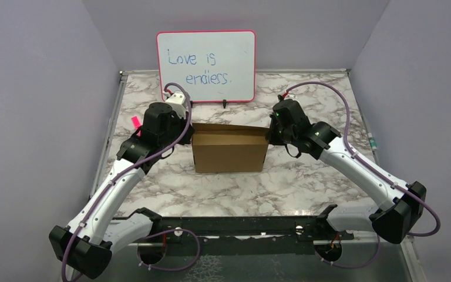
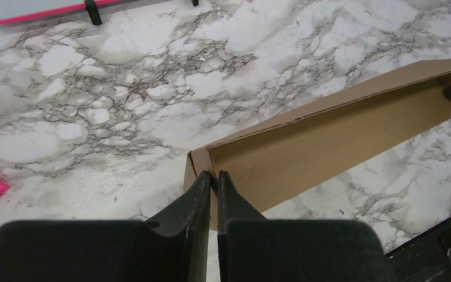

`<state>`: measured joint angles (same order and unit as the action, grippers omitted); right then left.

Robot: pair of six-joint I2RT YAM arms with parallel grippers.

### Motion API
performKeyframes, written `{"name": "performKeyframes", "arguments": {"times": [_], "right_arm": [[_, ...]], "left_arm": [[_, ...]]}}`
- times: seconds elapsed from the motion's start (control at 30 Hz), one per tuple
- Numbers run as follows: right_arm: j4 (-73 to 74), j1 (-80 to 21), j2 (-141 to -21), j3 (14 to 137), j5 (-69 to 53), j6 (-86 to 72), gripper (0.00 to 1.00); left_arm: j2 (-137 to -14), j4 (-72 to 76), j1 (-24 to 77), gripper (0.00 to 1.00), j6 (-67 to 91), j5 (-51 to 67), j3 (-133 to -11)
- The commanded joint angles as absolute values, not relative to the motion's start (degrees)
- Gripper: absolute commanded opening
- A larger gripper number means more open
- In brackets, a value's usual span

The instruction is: Fold the paper box

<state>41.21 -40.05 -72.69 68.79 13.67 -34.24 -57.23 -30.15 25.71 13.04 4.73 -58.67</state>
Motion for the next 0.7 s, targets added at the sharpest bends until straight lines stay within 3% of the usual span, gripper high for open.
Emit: {"name": "performKeyframes", "arguments": {"times": [0.0,0.37,0.67], "right_arm": [[43.4,-41.8,-74.5,66.0,7.9,-36.0,0.01],[42.3,-43.9,-74.7,64.5,9.5,-36.4,0.01],[40.7,-48.4,-74.3,62.1,12.0,-37.9,0.01]], "left_arm": [[-57.7,-32.0,27.3,0.08,11.7,5.7,-60.5],[-54.9,-26.0,27.3,0.05,24.8,8.6,-59.1],[-54.1,-27.2,27.3,0.05,21.6,5.1,-58.4]]}}
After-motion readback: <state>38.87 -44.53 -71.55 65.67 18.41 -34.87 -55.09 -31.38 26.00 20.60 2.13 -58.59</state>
